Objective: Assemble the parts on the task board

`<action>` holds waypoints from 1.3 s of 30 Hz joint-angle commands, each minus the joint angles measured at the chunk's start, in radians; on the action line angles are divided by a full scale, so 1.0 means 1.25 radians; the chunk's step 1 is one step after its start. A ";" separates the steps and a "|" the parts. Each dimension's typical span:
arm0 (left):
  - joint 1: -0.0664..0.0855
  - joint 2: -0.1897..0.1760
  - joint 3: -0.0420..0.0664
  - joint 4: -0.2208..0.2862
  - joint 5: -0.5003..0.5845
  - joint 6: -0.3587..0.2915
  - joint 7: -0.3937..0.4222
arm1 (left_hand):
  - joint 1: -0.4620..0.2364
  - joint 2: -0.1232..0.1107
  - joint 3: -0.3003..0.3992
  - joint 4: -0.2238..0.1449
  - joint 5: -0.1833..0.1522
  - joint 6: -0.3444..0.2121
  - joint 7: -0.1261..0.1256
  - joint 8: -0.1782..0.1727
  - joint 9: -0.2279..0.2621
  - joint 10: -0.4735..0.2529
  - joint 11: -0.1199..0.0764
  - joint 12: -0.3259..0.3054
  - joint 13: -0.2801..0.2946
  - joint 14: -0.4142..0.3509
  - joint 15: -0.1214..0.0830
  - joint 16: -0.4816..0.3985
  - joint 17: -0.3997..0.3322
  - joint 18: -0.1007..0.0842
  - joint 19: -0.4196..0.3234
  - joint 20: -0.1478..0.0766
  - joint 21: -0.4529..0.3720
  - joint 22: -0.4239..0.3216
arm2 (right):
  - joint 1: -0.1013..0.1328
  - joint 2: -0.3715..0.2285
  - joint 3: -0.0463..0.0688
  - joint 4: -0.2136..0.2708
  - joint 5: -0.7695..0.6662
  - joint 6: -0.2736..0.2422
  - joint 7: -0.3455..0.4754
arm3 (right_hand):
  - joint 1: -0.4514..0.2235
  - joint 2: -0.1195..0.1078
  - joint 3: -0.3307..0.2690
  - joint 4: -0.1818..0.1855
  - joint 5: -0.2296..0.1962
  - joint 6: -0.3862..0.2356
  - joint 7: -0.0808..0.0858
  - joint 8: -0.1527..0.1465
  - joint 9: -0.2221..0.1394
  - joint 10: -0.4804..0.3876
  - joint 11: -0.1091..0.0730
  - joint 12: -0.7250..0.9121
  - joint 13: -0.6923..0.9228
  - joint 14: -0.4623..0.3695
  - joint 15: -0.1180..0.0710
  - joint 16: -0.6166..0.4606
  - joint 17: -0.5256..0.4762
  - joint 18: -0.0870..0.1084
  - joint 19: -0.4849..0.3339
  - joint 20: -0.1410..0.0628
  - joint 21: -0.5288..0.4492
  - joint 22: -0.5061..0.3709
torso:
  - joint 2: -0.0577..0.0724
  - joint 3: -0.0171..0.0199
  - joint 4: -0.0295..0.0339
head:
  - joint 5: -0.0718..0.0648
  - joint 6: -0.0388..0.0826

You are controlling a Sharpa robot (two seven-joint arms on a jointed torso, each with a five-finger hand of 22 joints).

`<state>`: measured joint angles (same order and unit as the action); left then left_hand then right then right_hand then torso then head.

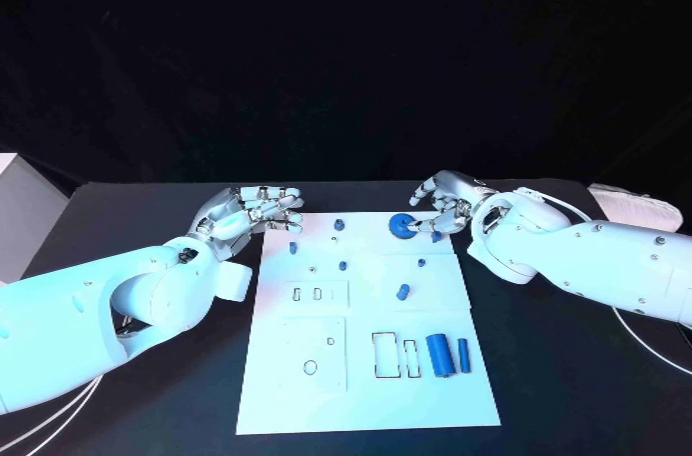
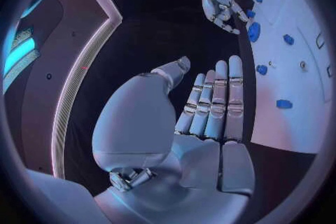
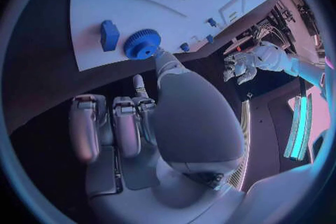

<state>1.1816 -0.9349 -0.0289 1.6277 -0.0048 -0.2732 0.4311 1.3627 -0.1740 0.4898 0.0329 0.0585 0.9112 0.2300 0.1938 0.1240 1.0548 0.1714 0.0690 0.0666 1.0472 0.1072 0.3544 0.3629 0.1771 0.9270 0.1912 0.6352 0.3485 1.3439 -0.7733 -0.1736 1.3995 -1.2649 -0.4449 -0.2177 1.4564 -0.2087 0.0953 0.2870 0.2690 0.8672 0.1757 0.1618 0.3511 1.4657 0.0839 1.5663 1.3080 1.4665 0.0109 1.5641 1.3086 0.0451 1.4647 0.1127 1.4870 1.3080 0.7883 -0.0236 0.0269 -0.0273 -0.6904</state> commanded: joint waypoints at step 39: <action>0.001 0.000 0.001 0.004 -0.007 0.011 0.001 | -0.014 0.001 0.001 -0.010 -0.003 -0.003 0.003 -0.006 -0.002 -0.004 0.000 -0.001 0.000 -0.008 0.001 0.012 0.008 0.001 -0.016 0.003 0.022 0.012 | -0.010 0.041 0.000 -0.029 -0.008 0.037 -0.047 | 0.023 0.036 0.112 -0.007 0.011 0.090 -0.026 0.038 0.005 0.084 -0.015 0.004 0.210 0.083 -0.014 0.005 0.210 -0.029 0.069 -0.010 0.045 0.184 | 0.005 0.0009 0.0024 | 0.000 -0.002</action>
<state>1.1817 -0.9367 -0.0288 1.6306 -0.0085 -0.2734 0.4282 1.3537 -0.1751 0.4900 0.0273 0.0585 0.9112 0.2301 0.1890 0.1233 1.0547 0.1715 0.0691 0.0666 1.0434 0.1110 0.3641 0.3715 0.1772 0.9164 0.1948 0.6605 0.3622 1.3328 -0.7235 -0.1726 1.3614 -1.2653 -0.4019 -0.2840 1.4794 -0.1762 0.2241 0.2789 0.2862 0.9658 0.1488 0.2000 0.3531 1.4679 0.0708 1.5662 1.3075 1.4667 -0.0004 1.5673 1.3080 0.0298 1.4676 0.1065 1.5391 1.3076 0.7946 -0.0223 0.0302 -0.0262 -0.6926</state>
